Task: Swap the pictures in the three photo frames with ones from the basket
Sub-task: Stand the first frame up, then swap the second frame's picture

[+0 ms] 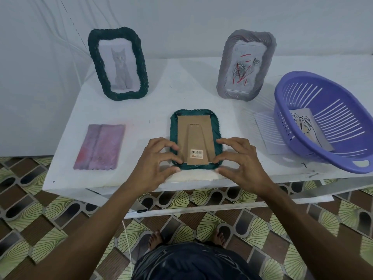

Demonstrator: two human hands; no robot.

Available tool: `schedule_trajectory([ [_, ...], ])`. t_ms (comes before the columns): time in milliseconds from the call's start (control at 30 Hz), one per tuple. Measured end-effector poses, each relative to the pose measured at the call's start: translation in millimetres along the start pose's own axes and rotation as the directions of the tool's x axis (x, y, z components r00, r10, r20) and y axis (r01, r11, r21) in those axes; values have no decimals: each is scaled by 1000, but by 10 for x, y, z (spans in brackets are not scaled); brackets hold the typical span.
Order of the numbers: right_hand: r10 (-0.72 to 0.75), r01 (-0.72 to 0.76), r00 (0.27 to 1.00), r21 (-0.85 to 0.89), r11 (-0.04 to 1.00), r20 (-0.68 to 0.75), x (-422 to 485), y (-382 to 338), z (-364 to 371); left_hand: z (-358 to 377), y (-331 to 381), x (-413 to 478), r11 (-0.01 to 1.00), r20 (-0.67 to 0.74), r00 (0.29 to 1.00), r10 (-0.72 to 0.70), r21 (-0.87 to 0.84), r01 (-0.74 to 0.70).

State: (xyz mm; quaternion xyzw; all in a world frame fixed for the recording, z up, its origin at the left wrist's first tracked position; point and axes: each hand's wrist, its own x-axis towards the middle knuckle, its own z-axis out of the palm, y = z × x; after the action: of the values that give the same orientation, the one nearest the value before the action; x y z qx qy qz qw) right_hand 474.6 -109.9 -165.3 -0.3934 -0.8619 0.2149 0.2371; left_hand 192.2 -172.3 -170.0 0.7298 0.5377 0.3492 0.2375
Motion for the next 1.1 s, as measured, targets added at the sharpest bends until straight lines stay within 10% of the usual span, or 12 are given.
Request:
schedule_trajectory([
  [233,123,-95,989,271,958,-86,179,-68,-88,-42,246,315,990,-86,987,-139,-11,138],
  [533,230,-205,964,179,962,-136,671,175,36,468,408,753,785,-92,954,-286,548,289],
  [1100,211,-197,960,89,976,-182,667,192,85,179,518,613,939,-394,899,-191,195,284],
])
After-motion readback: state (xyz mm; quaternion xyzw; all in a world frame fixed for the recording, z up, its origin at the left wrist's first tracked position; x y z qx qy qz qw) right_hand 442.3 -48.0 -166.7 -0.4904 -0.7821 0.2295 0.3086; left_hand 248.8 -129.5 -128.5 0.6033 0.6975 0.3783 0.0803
